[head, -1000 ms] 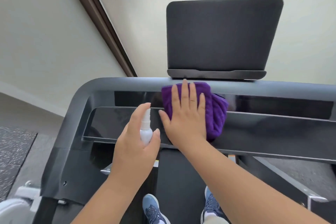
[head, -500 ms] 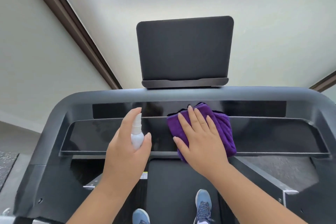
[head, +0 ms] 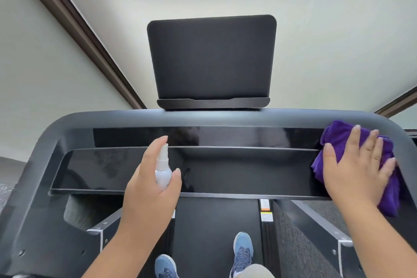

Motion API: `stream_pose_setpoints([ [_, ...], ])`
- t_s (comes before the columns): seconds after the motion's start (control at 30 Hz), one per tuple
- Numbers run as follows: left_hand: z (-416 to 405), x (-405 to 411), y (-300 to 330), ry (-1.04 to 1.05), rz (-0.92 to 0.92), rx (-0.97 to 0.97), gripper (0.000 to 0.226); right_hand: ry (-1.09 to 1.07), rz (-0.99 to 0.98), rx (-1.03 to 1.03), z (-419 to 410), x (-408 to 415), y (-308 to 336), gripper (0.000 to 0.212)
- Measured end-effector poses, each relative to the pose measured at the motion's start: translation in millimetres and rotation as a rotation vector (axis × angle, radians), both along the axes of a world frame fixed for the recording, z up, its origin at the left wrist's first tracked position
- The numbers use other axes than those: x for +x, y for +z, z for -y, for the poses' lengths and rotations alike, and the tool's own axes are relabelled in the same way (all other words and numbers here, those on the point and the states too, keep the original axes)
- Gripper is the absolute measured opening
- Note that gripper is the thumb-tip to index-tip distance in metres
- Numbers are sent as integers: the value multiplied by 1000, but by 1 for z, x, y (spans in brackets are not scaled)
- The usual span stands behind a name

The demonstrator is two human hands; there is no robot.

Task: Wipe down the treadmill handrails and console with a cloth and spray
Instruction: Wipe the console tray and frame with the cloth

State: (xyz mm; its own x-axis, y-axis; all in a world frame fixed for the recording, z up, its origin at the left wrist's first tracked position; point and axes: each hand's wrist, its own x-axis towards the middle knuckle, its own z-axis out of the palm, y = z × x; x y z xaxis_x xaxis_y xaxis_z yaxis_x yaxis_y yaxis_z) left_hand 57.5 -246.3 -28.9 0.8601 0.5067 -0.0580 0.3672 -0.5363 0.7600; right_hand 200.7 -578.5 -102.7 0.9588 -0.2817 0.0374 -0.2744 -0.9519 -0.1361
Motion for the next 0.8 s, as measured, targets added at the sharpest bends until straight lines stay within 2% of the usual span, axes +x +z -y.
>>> stream_pose_setpoints([
  [0.1,-16,-13,-4,49,-17,-26,65,-34,20,68,-36,5,-4,81],
  [0.33,-64,-43,-8,129,-69,-95,64,52,52,56,-158,-3,-7,79],
  [0.5,-107,-64,-10,155,-65,-98,64,236,79,50,-275,-31,-10,81],
  [0.63,-137,-80,-11,184,-82,-51,63,520,54,8,-365,-65,-11,79],
  [0.7,-151,-84,-11,203,-89,-18,60,624,17,-8,-390,-75,-12,78],
  [0.8,-166,-85,-9,243,-123,25,53,667,8,10,-391,-78,-12,77],
])
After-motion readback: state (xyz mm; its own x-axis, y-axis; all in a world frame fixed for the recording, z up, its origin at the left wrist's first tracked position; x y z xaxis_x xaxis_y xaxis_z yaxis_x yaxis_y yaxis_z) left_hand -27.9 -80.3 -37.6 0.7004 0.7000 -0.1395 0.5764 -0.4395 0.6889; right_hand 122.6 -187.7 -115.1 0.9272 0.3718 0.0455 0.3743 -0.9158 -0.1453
